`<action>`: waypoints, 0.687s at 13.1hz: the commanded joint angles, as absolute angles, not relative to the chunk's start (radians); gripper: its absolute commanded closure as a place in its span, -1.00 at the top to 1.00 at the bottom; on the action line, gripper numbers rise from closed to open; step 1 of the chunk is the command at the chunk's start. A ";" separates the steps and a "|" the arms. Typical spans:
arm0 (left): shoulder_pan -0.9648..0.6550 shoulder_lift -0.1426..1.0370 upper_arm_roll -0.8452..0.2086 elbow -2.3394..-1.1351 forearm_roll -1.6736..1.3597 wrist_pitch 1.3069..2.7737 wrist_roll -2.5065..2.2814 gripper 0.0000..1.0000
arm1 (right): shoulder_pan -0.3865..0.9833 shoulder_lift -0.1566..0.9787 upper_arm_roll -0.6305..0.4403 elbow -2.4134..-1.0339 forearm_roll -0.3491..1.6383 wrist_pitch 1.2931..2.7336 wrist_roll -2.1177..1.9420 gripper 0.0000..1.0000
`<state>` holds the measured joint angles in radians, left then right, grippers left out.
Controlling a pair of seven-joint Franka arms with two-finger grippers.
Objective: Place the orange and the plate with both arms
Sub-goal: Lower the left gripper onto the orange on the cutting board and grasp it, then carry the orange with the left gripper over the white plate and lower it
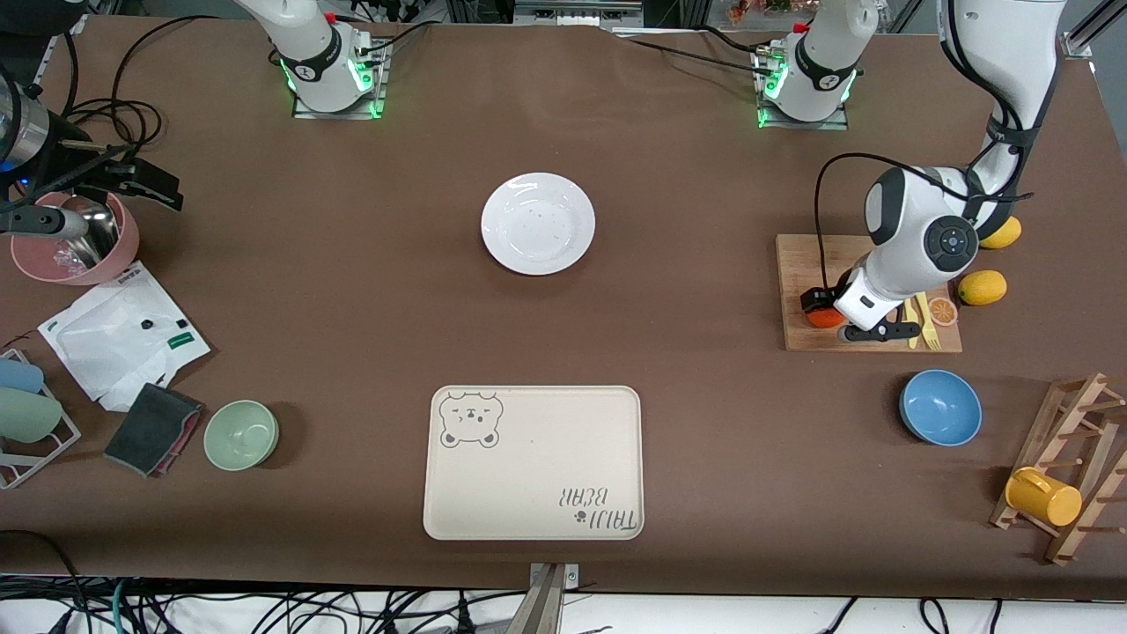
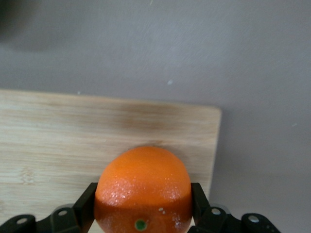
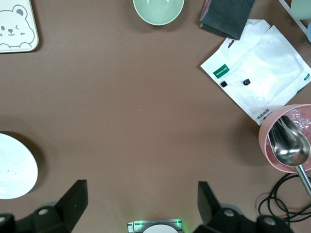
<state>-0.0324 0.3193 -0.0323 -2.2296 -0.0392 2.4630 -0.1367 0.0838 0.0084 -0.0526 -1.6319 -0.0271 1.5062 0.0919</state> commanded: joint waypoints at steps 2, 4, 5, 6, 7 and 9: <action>-0.037 0.250 -0.125 -2.201 -0.029 2.369 -0.320 -0.69 | 0.086 0.017 -0.054 -1.609 -0.025 1.489 0.081 1.00; -0.037 0.236 -0.214 -2.186 -0.029 2.324 -0.473 -0.69 | 0.086 0.017 -0.055 -1.609 -0.025 1.489 0.081 1.00; -0.037 0.236 -0.269 -2.171 -0.029 2.306 -0.574 -0.69 | 0.086 0.017 -0.055 -1.609 -0.025 1.489 0.081 1.00; -0.038 0.242 -0.332 -2.149 -0.029 2.293 -0.680 -0.69 | 0.086 0.017 -0.055 -1.609 -0.025 1.489 0.081 1.00; -0.038 0.248 -0.389 -2.135 -0.029 2.292 -0.771 -0.69 | 0.086 0.017 -0.055 -1.609 -0.025 1.489 0.081 1.00; -0.061 0.274 -0.481 -2.091 -0.029 2.292 -0.949 -0.69 | 0.086 0.017 -0.055 -1.609 -0.025 1.489 0.081 1.00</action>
<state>-0.0452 0.2493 -0.4221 -2.1469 -0.0393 2.3180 -0.8028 0.0838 0.0084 -0.0529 -1.6319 -0.0271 1.5062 0.0919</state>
